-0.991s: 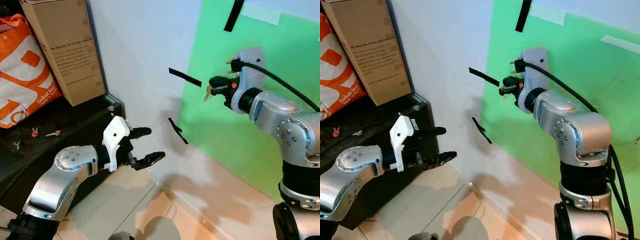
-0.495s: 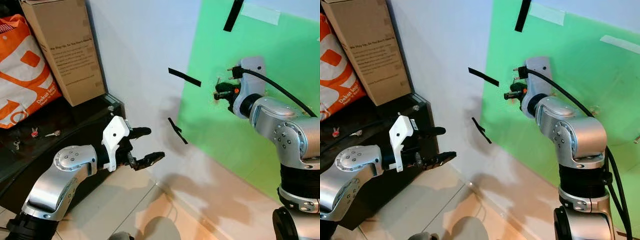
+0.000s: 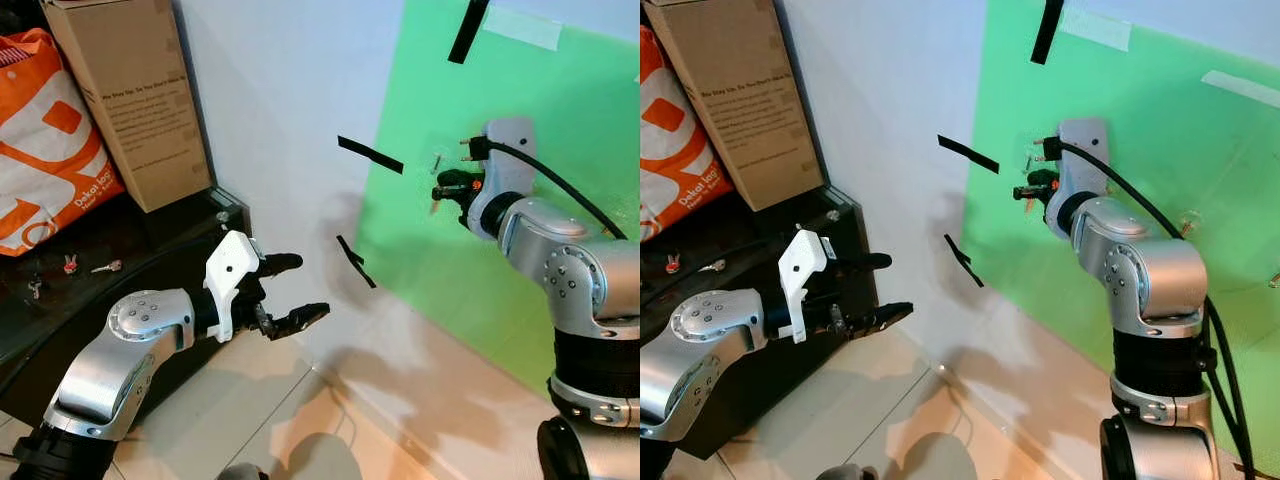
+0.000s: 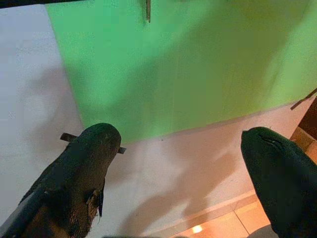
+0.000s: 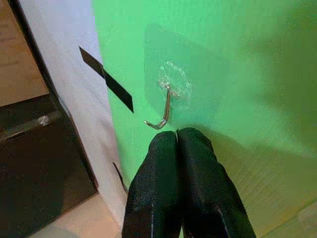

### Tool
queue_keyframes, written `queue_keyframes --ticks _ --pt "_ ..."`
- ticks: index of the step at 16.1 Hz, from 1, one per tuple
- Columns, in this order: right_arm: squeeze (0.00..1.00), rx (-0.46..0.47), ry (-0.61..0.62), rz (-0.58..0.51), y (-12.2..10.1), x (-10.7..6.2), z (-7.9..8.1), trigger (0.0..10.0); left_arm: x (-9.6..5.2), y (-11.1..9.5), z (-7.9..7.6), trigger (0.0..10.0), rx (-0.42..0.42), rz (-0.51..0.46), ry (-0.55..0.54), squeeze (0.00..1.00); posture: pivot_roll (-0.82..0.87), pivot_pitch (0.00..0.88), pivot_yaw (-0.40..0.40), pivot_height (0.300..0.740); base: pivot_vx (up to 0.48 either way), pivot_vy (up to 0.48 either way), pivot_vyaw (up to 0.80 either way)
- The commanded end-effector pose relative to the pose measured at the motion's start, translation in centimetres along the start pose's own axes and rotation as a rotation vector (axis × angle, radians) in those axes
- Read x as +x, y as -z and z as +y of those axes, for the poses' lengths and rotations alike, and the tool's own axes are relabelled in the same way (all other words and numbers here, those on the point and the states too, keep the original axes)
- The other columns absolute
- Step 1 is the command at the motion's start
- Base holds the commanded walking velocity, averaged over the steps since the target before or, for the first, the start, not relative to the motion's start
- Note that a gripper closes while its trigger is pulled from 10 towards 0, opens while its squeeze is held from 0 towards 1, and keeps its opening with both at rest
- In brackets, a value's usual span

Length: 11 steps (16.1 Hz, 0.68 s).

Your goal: Hang keys on a hook

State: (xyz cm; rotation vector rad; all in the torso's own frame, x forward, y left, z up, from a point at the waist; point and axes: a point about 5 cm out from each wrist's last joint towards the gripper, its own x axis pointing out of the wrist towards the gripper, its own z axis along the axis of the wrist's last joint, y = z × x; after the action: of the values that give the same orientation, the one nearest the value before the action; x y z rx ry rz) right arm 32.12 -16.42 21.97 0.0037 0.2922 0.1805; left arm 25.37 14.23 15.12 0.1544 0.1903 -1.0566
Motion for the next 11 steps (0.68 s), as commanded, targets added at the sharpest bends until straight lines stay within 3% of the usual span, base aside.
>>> queue_keyframes --ticks 1,9,11 --pt "0.0 0.031 0.014 -0.003 0.3 0.0 -0.5 10.0 0.3 -0.4 0.0 10.0 0.02 -0.003 0.008 0.0 0.01 0.0 -0.064 0.74 0.0 0.0 0.0" --pt "0.0 0.016 -0.08 -0.026 0.1 -0.6 0.7 10.0 0.6 -0.4 0.0 10.0 0.017 -0.011 0.015 0.0 -0.01 0.0 -0.036 0.74 0.0 0.0 0.0" --pt "0.0 0.075 -0.168 -0.107 -1.4 -1.2 1.0 10.0 0.6 -0.4 0.0 10.0 0.016 -0.011 0.015 0.0 -0.01 0.0 -0.044 0.74 0.0 0.0 0.0"
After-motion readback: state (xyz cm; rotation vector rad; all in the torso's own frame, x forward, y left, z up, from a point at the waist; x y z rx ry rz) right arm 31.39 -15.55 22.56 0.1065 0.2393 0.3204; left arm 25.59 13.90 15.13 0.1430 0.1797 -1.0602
